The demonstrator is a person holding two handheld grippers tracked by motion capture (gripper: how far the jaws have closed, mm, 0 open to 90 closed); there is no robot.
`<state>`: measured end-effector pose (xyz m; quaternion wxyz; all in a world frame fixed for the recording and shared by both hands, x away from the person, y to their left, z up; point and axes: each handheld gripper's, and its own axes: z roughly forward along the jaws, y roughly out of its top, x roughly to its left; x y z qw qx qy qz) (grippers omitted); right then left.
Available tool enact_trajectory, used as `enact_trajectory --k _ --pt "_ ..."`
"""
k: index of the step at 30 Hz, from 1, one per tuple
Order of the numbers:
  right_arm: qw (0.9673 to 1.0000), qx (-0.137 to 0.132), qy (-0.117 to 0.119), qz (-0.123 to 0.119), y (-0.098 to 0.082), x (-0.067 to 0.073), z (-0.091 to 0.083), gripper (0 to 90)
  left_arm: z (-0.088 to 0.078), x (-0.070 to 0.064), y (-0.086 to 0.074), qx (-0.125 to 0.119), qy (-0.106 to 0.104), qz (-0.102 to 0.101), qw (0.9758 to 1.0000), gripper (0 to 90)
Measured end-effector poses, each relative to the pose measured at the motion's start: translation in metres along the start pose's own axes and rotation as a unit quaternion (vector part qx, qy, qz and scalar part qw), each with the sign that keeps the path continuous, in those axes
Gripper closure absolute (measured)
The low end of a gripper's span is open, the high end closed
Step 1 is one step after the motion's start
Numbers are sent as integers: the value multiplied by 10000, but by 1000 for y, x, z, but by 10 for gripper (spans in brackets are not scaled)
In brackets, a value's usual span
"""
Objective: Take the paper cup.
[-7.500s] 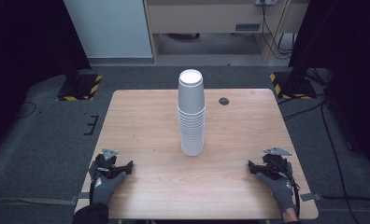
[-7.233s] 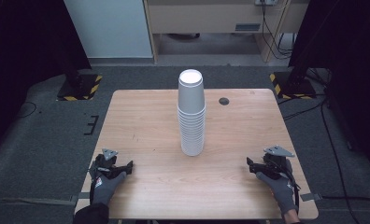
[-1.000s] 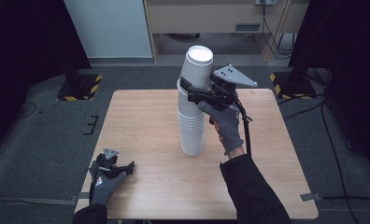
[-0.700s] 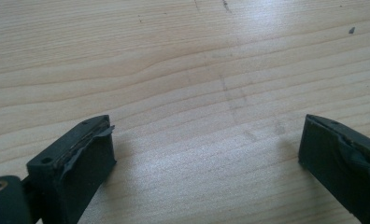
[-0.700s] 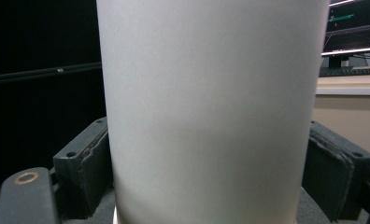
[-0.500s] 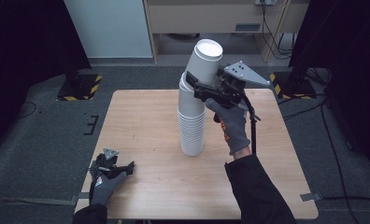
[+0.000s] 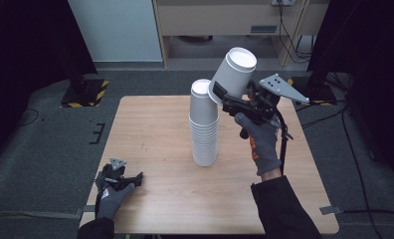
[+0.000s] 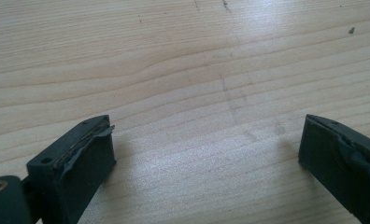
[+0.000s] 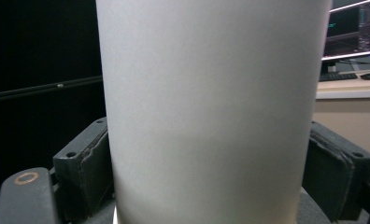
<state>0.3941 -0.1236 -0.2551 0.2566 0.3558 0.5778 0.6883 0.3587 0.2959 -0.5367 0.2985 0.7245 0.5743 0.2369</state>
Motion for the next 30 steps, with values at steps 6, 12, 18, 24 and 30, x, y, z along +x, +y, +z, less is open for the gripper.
enact_trajectory --k 6,12,18,24,30 --pt "9999 -9 -103 82 -4 -11 -18 141 0 0 0 1 0 2 10000 28" --pt "9997 -40 -188 165 -8 -19 -38 141 0 0 0 0 1 1 10000 28" --pt "9994 -28 -225 259 -15 -25 -53 141 0 0 0 0 2 3 10000 28" --pt "9990 96 -252 369 -30 -32 -67 141 0 0 0 0 2 2 10000 28" --pt "9980 205 -330 490 -45 -40 -77 141 0 0 0 17 -34 31 10000 16"
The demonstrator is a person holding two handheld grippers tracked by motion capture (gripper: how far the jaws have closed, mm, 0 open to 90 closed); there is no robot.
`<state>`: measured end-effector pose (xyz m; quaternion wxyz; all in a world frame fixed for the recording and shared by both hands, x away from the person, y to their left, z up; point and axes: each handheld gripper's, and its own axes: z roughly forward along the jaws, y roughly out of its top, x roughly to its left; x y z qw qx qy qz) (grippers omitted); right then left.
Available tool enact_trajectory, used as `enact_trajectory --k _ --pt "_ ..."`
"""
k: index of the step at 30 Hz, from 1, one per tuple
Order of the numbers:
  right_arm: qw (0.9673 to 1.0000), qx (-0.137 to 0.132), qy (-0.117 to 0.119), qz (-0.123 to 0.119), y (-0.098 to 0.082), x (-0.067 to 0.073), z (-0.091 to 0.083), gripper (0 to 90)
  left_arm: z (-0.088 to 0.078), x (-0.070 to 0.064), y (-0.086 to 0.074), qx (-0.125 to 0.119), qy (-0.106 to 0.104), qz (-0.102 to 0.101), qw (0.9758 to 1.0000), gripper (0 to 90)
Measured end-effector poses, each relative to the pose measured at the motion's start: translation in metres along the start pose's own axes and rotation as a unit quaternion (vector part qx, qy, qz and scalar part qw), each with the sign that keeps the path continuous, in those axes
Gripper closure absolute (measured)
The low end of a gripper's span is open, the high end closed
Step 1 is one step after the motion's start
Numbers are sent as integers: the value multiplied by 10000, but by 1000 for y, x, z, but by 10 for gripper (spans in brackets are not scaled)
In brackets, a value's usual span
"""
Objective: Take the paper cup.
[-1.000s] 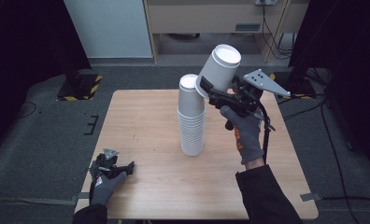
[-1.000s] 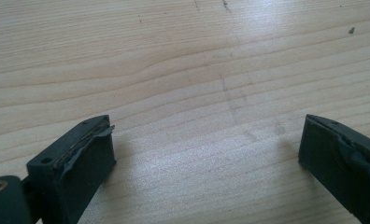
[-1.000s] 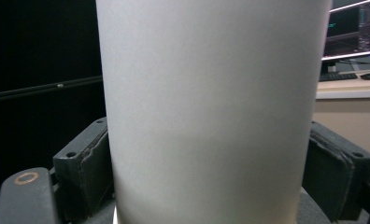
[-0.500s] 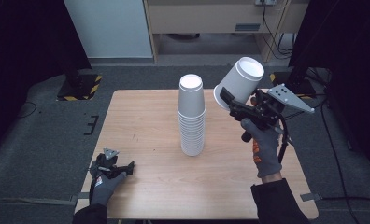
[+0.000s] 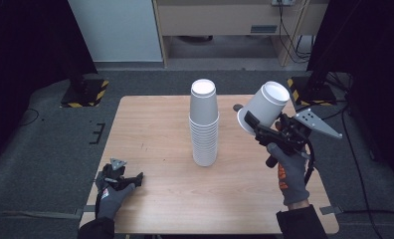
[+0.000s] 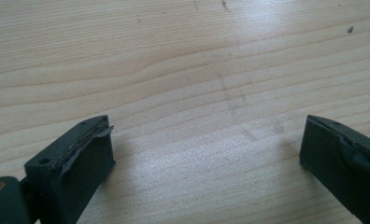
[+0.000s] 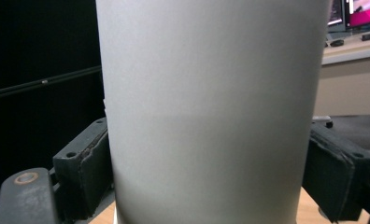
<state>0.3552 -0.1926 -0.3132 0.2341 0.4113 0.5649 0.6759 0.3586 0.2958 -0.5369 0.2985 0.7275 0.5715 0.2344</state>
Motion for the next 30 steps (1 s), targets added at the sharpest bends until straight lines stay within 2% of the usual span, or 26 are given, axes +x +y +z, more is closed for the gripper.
enact_trajectory --k 8,17,25,30 --pt "9997 117 -122 160 -20 -14 -13 141 -1 1 -1 -16 9 -12 10000 21" --pt "9983 266 -250 451 -44 -33 -26 141 -3 2 -2 -66 17 -27 10000 59" --pt "9968 405 -269 633 -64 -43 -33 141 -5 4 -3 -179 -45 45 9998 161" --pt "9953 432 -230 832 -74 -49 -37 141 -7 4 -3 -205 -128 78 9997 225"
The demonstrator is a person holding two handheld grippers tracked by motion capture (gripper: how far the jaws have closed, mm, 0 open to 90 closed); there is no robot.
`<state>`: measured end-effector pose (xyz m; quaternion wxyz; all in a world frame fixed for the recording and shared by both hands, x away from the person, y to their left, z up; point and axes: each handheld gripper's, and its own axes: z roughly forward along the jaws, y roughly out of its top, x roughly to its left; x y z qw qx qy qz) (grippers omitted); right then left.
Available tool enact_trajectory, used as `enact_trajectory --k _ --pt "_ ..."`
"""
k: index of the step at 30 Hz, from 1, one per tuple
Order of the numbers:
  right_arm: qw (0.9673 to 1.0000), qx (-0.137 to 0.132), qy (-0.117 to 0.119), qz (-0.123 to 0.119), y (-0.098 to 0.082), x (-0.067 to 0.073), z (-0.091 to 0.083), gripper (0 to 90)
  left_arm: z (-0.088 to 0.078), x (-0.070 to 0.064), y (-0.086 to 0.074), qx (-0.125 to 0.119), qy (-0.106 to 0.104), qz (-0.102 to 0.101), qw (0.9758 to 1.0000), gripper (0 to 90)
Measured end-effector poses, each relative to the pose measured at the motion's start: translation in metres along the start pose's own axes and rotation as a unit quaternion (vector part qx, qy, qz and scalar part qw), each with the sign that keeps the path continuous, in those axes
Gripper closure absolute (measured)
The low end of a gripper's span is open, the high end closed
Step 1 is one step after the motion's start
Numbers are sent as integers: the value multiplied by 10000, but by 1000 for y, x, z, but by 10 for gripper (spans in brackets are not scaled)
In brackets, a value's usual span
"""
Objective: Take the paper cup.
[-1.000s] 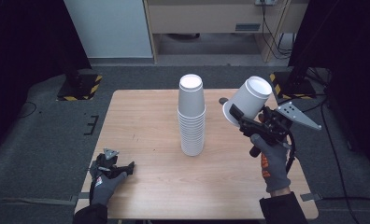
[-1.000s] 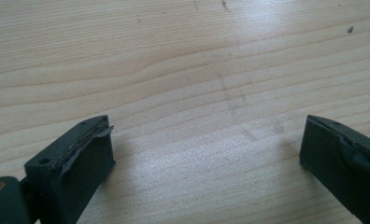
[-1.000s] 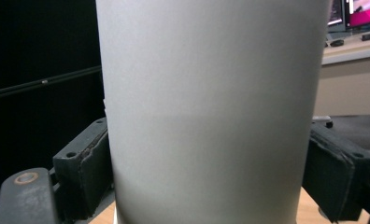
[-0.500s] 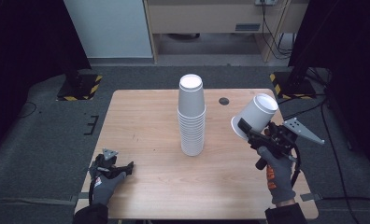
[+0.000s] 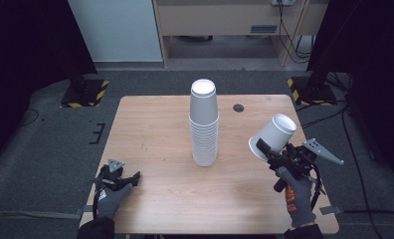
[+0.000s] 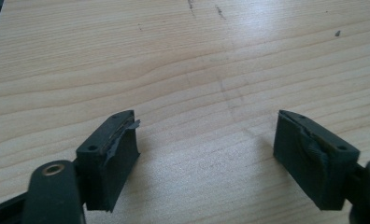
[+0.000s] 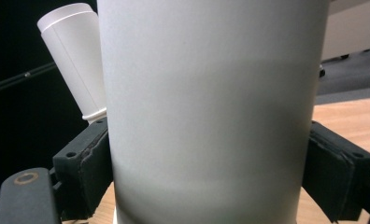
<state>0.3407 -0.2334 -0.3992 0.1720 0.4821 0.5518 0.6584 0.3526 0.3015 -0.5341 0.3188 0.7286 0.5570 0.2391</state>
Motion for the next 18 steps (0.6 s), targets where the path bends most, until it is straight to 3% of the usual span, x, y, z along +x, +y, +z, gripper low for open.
enact_trajectory --k 8,13,14,18 --pt "9997 35 -54 229 -9 -12 -6 141 -4 -1 2 -80 -177 41 9998 258" --pt "9989 -4 -33 475 -14 -18 -9 141 -10 -3 4 -368 -341 54 9987 282" --pt "9987 -17 -46 500 -16 -19 -9 141 -13 -5 5 -530 -424 27 9977 285" --pt "9976 -12 -65 693 -22 -21 -7 141 -18 -11 10 -784 -532 61 9955 296"
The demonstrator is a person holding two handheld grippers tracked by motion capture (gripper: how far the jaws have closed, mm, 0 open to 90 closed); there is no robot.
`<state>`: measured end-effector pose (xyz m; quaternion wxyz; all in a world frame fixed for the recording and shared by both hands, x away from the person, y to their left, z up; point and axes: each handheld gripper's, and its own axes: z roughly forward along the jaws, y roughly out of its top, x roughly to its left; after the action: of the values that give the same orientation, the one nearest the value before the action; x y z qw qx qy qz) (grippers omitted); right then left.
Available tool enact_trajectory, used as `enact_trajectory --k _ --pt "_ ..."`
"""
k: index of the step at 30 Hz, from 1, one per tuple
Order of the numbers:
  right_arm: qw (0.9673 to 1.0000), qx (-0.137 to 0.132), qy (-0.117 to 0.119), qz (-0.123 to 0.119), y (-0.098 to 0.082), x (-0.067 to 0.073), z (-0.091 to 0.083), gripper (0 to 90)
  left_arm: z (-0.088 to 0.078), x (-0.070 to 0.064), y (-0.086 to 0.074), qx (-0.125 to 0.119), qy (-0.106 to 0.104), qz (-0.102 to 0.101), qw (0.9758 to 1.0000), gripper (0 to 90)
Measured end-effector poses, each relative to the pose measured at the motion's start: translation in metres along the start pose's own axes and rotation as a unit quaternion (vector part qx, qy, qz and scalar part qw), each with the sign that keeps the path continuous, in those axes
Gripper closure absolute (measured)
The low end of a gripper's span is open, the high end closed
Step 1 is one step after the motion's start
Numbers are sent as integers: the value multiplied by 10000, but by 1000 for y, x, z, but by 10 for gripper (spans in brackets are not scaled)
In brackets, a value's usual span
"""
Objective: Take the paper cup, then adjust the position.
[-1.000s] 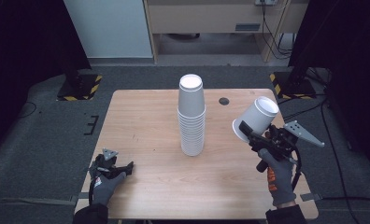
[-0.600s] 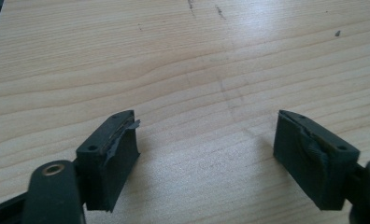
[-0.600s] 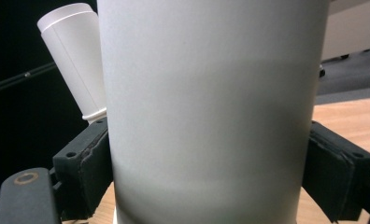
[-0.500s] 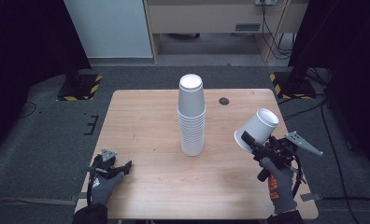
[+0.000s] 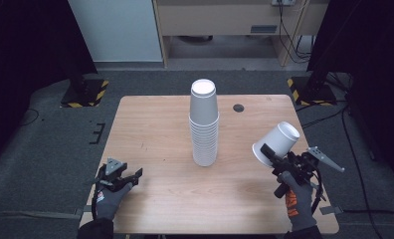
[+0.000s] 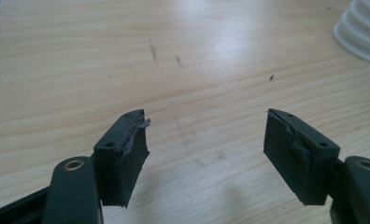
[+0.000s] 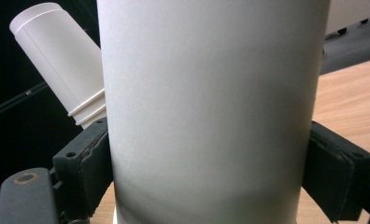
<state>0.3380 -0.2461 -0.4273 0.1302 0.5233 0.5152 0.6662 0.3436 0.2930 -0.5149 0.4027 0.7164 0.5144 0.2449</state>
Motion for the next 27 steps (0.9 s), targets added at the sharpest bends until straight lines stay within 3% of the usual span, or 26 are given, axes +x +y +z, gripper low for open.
enact_trajectory --k 3,7,11,20,27 --pt "9999 -56 22 160 -4 -2 1 140 -1 -5 3 -127 -77 52 9999 299" --pt "9998 -71 5 203 -7 -3 2 141 -1 -10 5 -185 -183 104 9996 305" --pt "9994 -86 57 340 -11 -4 2 140 -5 -18 11 -481 -318 191 9982 308" --pt "9985 -63 169 522 -17 -1 5 139 -9 -39 21 -888 -572 320 9939 316" --pt "9978 -64 231 611 -19 1 6 139 -12 -59 29 -1131 -824 456 9891 320"
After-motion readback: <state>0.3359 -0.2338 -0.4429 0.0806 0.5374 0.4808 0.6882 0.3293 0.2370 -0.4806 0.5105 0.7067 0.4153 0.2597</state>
